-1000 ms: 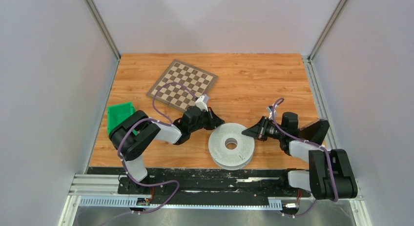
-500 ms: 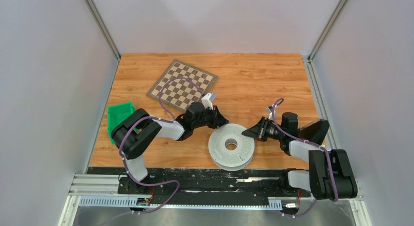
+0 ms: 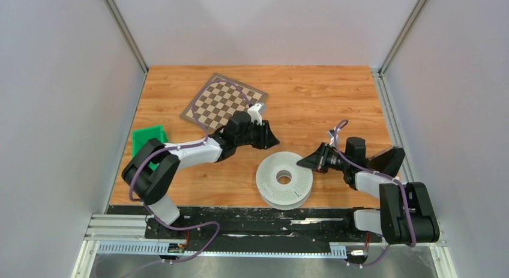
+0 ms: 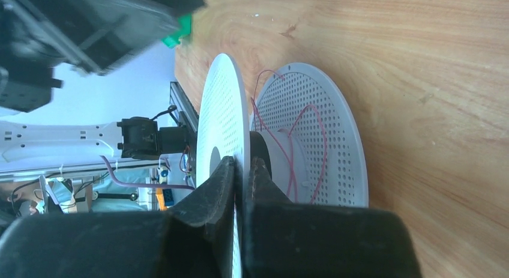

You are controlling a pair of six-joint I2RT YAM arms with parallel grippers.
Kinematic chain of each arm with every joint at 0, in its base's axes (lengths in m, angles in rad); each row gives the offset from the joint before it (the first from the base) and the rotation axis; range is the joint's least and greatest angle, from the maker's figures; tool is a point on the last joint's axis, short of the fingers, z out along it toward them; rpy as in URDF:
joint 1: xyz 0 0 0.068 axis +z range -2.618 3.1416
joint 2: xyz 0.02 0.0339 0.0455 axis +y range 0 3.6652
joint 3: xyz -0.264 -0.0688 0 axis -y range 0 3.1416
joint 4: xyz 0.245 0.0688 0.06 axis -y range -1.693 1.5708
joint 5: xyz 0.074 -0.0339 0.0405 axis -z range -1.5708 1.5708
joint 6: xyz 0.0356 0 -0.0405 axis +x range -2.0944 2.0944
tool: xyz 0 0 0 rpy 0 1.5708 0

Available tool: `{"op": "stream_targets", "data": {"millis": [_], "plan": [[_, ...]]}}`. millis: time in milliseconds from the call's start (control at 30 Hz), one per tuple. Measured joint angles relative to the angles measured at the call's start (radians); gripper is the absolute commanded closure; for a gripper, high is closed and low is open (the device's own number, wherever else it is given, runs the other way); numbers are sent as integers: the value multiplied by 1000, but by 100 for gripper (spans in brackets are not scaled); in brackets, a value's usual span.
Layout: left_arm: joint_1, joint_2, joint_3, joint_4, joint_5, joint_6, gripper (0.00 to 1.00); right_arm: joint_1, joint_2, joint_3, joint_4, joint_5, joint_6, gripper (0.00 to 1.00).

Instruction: Wrap the cables

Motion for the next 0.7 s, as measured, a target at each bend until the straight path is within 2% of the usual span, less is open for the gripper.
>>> {"op": "stream_targets", "data": {"millis": [100, 233, 700], "plan": [[18, -69, 70, -112, -20, 41, 54, 1, 16, 10, -6, 11, -8, 87], [37, -174, 143, -229, -65, 87, 54, 2, 39, 17, -14, 43, -33, 99], [45, -467, 117, -534, -244, 169, 47, 2, 254, 213, -13, 25, -102, 100]]}}
